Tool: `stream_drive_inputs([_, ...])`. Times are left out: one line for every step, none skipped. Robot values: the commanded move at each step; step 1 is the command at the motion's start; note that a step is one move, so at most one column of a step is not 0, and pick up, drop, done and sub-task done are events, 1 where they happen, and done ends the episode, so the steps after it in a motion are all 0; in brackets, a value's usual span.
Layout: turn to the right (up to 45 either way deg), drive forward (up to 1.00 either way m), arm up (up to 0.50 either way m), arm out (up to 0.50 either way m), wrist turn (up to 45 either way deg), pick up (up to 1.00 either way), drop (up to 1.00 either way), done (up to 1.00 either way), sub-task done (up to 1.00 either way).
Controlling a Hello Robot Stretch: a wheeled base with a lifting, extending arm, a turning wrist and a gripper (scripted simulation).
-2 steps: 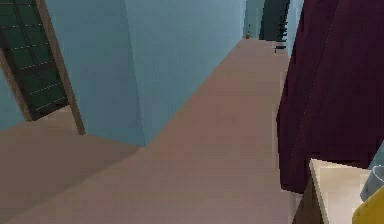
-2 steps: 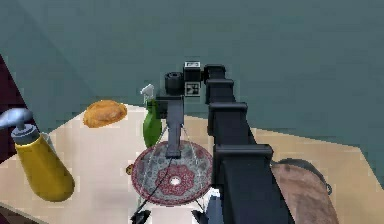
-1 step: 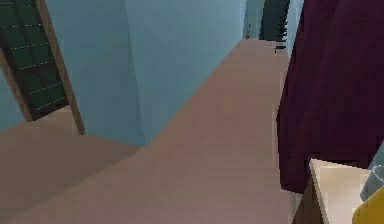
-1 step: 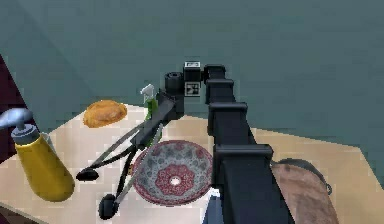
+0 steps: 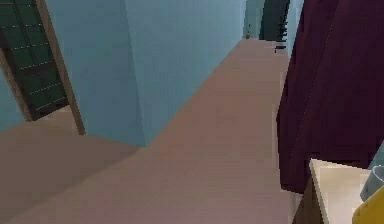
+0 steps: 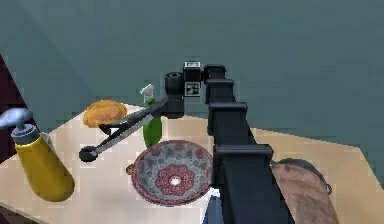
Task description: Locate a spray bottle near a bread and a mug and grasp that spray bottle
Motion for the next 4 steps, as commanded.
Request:
stream_drive_inputs([0.0,0.00,0.00,0.00,45.0,0.00,0.00,0.00,0.00])
stream_drive_inputs([0.0,0.00,0.00,0.00,9.0,0.00,0.00,0.00,0.00])
stream_drive_inputs([0.0,0.00,0.00,0.00,0.0,1.00,0.00,0.00,0.00])
stream_drive_inputs([0.0,0.00,0.00,0.00,0.0,0.00,0.00,1.00,0.00])
